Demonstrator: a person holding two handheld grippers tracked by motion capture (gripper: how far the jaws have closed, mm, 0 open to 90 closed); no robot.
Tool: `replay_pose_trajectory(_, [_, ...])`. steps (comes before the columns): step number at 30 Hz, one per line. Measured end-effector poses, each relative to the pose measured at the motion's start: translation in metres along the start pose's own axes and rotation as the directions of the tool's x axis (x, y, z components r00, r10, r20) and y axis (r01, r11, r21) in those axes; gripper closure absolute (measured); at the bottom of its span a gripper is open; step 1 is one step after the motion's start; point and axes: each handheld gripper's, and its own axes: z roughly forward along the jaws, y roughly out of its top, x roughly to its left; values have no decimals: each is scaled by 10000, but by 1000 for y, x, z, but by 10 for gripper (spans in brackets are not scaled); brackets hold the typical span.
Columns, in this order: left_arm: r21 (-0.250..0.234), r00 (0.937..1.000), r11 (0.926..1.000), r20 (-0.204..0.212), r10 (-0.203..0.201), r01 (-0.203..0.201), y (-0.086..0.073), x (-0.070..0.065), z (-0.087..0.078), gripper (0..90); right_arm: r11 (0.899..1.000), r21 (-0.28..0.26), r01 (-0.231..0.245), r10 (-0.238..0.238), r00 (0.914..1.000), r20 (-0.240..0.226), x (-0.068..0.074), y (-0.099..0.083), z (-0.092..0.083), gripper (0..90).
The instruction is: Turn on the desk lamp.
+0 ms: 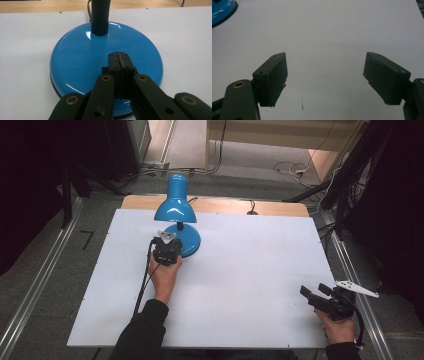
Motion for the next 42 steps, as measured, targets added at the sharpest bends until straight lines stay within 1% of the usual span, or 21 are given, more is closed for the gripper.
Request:
replay_pose_trajectory(12, [-63, 9997, 9999, -188, 155, -157, -2, -2, -1, 900, 10000, -6, -3, 3, 10000, -5, 0, 0, 0, 177])
replay_pose_trajectory(15, [-55, 9990, 9994, -293, 332, -333, -2, -4, -2, 900, 10000, -16, 15, -15, 10000, -13, 0, 0, 0, 177])
replay_pose_trajectory(18, [-55, 9967, 9977, -464, 667, -670, -3, -7, -2, 900, 10000, -18, 11, -11, 10000, -11, 0, 0, 0, 177])
replay_pose_trajectory(19, [35, 9959, 9971, -484, 765, -764, -3, -8, -3, 900, 10000, -18, 11, -11, 10000, -11, 0, 0, 0, 177])
replay_pose_trajectory(20, [39, 9945, 9954, -421, 962, -961, -4, -11, -4, 900, 10000, -21, 11, -11, 10000, -13, 0, 0, 0, 177])
replay_pose_trajectory(21, [39, 9945, 9954, -421, 962, -961, -4, -11, -4, 900, 10000, -22, 13, -13, 10000, -16, 0, 0, 0, 177])
replay_pose_trajectory(22, [57, 9935, 9943, -399, 1063, -1061, -5, -13, -4, 900, 10000, -13, 5, -5, 10000, -16, 0, 0, 0, 178])
replay_pose_trajectory(23, [42, 9937, 9946, -417, 1037, -1036, -5, -13, -4, 900, 10000, -9, 15, -15, 10000, -10, 0, 0, 0, 177])
replay_pose_trajectory(24, [42, 9967, 9972, -299, 752, -751, -4, -11, -4, 900, 10000, -18, -14, 14, 10000, -16, 1, 0, 0, 177])
replay_pose_trajectory(25, [42, 9967, 9972, -299, 752, -751, -4, -11, -4, 900, 10000, -18, -14, 14, 10000, -16, 1, 0, 0, 177])
replay_pose_trajectory(26, [48, 9977, 9980, -246, 627, -626, -4, -10, -4, 900, 10000, -40, 16, -16, 10000, -7, 1, 0, -1, 178])
replay_pose_trajectory(29, [95, 9989, 9989, -132, 458, -457, -3, -6, -5, 900, 10000, -53, -29, 29, 10000, 7, 0, 0, -1, 178])
replay_pose_trajectory(31, [128, 9998, 9997, -6, 190, -190, -2, -3, -6, 900, 10000, -29, -37, 37, 10000, -4, -1, 0, 0, 178])
replay_pose_trajectory(34, [-142, 9999, 9999, 148, -57, 59, 2, 1, -10, 900, 10000, -42, -46, 46, 10000, 5, -1, 0, 0, 178])
replay_pose_trajectory(35, [-164, 9985, 9992, 410, -360, 367, 4, 2, -12, 885, 10000, -63, -53, 53, 10000, -3, -1, 0, -1, 178])
replay_pose_trajectory(36, [-164, 9985, 9992, 410, -360, 367, 4, 2, -12, 854, 10000, -63, -53, 53, 10000, -3, -1, 0, -1, 178])
replay_pose_trajectory(38, [15, 9966, 9989, 679, -468, 468, 4, 4, -15, 837, 10000, -64, -42, 42, 10000, 2, -1, 0, -1, 178])
replay_pose_trajectory(39, [12, 9963, 9990, 732, -448, 448, 4, 4, -18, 788, 10000, -67, -43, 44, 10000, 6, -1, 0, -1, 178])
replay_pose_trajectory(42, [-14, 9949, 9987, 866, -507, 511, 5, 4, -23, 718, 10000, -84, -49, 49, 10000, 14, -1, 0, -1, 178])
